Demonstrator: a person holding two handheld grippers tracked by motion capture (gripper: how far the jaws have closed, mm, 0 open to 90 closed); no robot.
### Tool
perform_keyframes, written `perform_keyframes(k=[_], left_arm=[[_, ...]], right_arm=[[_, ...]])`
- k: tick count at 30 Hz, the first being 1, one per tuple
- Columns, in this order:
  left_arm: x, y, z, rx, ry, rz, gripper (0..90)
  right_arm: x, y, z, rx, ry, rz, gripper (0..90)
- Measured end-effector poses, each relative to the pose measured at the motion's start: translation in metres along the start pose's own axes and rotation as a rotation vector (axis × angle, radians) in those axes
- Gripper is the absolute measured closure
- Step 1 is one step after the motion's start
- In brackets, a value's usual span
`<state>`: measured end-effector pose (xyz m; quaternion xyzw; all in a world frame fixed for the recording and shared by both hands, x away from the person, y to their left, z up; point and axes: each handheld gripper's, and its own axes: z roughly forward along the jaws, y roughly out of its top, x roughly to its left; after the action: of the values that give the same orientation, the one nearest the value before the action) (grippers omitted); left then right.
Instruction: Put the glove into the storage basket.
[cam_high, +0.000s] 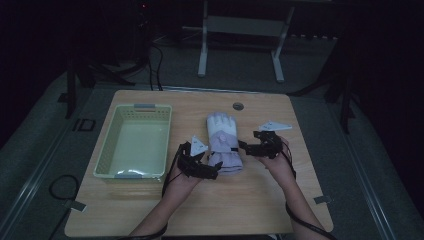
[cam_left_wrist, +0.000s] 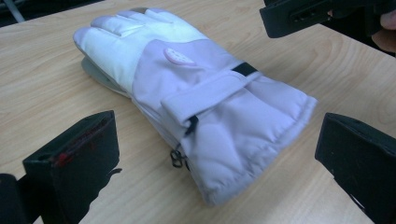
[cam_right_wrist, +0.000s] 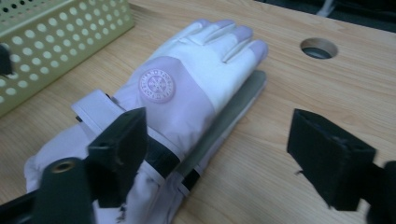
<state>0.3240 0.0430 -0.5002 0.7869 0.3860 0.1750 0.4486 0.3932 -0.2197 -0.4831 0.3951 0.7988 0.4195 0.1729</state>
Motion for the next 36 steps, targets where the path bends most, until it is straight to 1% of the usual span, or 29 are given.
perform_keyframes(k=[4, 5, 6, 8, 9, 10, 11, 12, 13, 14, 15, 16, 18, 20, 21, 23, 24, 25, 26, 27, 28, 31, 32, 33, 34, 35, 36], left_arm=[[0.005, 0.005, 0.009, 0.011, 0.003, -0.009, 0.0], [0.006, 0.007, 0.011, 0.020, 0.003, -0.013, 0.0], [0.006, 0.008, 0.013, 0.020, 0.004, -0.021, 0.0], [0.007, 0.008, 0.015, 0.021, 0.003, -0.024, 0.0], [0.008, 0.009, 0.018, 0.029, 0.005, -0.029, 0.0], [0.008, 0.008, 0.019, 0.027, 0.002, -0.040, 0.0], [0.009, 0.008, 0.021, 0.028, 0.007, -0.051, 1.4], [0.009, 0.007, 0.021, 0.030, 0.004, -0.057, 6.4], [0.010, 0.007, 0.023, 0.028, -0.001, -0.073, 6.7], [0.011, 0.006, 0.025, 0.040, 0.000, -0.080, 6.7], [0.011, 0.006, 0.028, 0.052, -0.008, -0.091, 7.0], [0.012, 0.005, 0.030, 0.060, -0.007, -0.104, 8.4], [0.012, 0.003, 0.033, 0.075, 0.000, -0.120, 13.2], [0.013, 0.000, 0.037, 0.099, 0.003, -0.136, 14.2], [0.013, -0.001, 0.039, 0.111, 0.006, -0.138, 14.7], [0.015, -0.006, 0.045, 0.148, -0.007, -0.160, 15.1], [0.015, -0.010, 0.048, 0.165, -0.013, -0.173, 15.1], [0.016, -0.012, 0.050, 0.172, -0.020, -0.182, 15.1], [0.016, -0.012, 0.050, 0.172, -0.020, -0.182, 15.1], [0.018, -0.017, 0.055, 0.190, -0.033, -0.208, 15.1], [0.019, -0.019, 0.057, 0.195, -0.041, -0.216, 15.2], [0.022, -0.023, 0.062, 0.212, -0.065, -0.236, 15.9], [0.022, -0.023, 0.062, 0.212, -0.065, -0.236, 16.4], [0.024, -0.024, 0.064, 0.223, -0.088, -0.248, 19.0], [0.026, -0.024, 0.066, 0.230, -0.105, -0.254, 19.0], [0.027, -0.024, 0.067, 0.236, -0.129, -0.269, 25.9], [0.029, -0.025, 0.067, 0.235, -0.185, -0.266, 32.7]], right_arm=[[-0.001, 0.001, 0.011, 0.005, -0.003, -0.001, 25.2], [0.000, 0.002, 0.013, 0.006, -0.002, -0.002, 25.1], [0.000, 0.002, 0.016, 0.008, -0.001, -0.003, 25.3], [0.001, 0.003, 0.019, 0.011, -0.002, -0.004, 25.9], [0.001, 0.003, 0.022, 0.013, -0.002, -0.004, 26.0], [0.002, 0.003, 0.027, 0.020, -0.003, 0.000, 26.3], [0.002, 0.003, 0.029, 0.025, -0.002, 0.005, 26.3], [0.002, 0.002, 0.032, 0.027, 0.006, 0.013, 26.3], [0.003, 0.001, 0.034, 0.030, 0.007, 0.018, 26.3], [0.003, 0.001, 0.036, 0.035, 0.001, 0.017, 26.3], [0.002, 0.000, 0.038, 0.039, 0.002, 0.020, 26.3], [0.002, -0.001, 0.040, 0.045, 0.001, 0.028, 26.3], [0.001, -0.001, 0.043, 0.050, 0.007, 0.037, 26.2], [0.002, -0.003, 0.046, 0.057, -0.001, 0.041, 26.3], [0.001, -0.004, 0.049, 0.066, 0.005, 0.048, 26.3], [0.001, -0.007, 0.052, 0.075, 0.009, 0.053, 26.3], [0.000, -0.012, 0.056, 0.103, 0.021, 0.068, 26.2], [0.000, -0.012, 0.056, 0.103, 0.021, 0.068, 26.2], [0.000, -0.012, 0.056, 0.103, 0.021, 0.068, 26.2], [0.000, -0.014, 0.058, 0.115, 0.029, 0.078, 26.2], [-0.004, -0.019, 0.062, 0.141, 0.053, 0.121, 26.5], [-0.009, -0.024, 0.066, 0.182, 0.092, 0.194, 28.5], [-0.009, -0.024, 0.066, 0.182, 0.092, 0.194, 28.5], [-0.014, -0.028, 0.069, 0.202, 0.147, 0.260, 34.9], [-0.014, -0.028, 0.069, 0.202, 0.147, 0.260, 34.9], [-0.016, -0.030, 0.070, 0.202, 0.199, 0.291, 43.6], [-0.017, -0.031, 0.071, 0.199, 0.210, 0.291, 47.0]])
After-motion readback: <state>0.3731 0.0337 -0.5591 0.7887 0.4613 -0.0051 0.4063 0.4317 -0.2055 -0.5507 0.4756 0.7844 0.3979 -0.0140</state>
